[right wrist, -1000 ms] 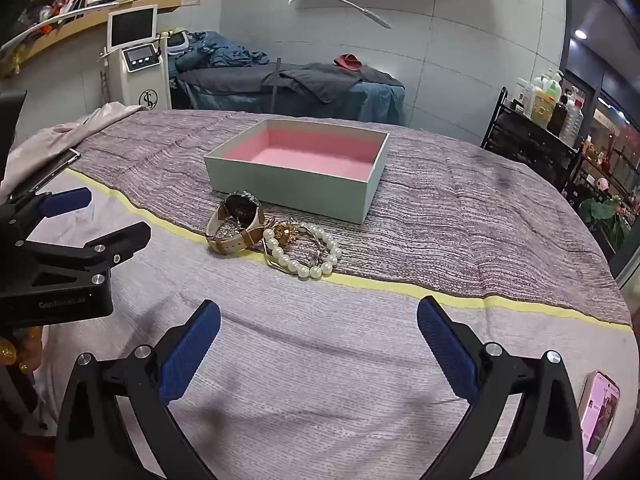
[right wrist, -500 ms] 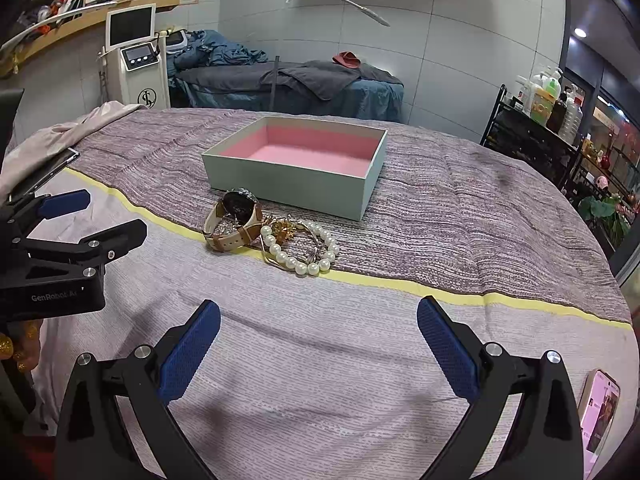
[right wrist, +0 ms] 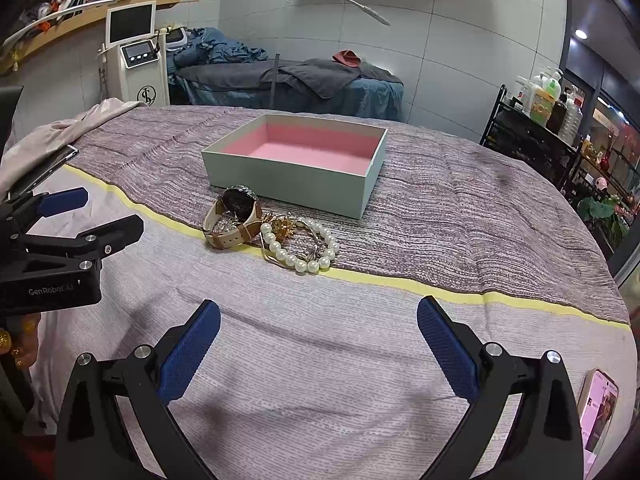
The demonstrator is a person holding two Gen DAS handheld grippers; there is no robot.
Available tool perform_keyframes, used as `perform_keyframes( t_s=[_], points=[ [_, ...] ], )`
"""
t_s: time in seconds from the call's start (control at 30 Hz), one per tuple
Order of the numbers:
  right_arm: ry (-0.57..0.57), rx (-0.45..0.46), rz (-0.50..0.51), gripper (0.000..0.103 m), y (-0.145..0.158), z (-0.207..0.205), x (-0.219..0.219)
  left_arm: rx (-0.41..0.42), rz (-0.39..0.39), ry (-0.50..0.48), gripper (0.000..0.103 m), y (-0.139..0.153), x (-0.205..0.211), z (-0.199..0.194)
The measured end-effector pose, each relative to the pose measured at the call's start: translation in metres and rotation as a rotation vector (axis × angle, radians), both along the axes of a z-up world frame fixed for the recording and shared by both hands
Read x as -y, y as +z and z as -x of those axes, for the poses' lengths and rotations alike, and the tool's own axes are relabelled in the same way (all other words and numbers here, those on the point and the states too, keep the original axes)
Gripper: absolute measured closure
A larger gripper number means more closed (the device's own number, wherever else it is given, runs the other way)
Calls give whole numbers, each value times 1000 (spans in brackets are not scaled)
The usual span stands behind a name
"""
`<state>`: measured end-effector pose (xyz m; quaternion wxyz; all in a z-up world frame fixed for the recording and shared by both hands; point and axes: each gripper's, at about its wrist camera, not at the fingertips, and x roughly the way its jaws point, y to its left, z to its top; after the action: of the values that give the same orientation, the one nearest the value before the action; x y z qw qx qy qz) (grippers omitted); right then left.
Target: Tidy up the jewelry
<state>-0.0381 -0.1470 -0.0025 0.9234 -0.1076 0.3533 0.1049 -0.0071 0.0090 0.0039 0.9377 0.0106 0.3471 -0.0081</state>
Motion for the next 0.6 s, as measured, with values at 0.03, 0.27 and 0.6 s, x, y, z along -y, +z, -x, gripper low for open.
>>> perform_keyframes(
  t_s=[0.03,0.27,0.6],
  points=[
    [0,0,0,6,0,0,0,0,-1,-1,5,0,0,0],
    [-3,-5,4,6,-1,0,0,2,-1,-9,5,0,0,2],
    [-5,-5,3,6,-2,0,1,8,-15,-16,5,1,3,3]
  ],
)
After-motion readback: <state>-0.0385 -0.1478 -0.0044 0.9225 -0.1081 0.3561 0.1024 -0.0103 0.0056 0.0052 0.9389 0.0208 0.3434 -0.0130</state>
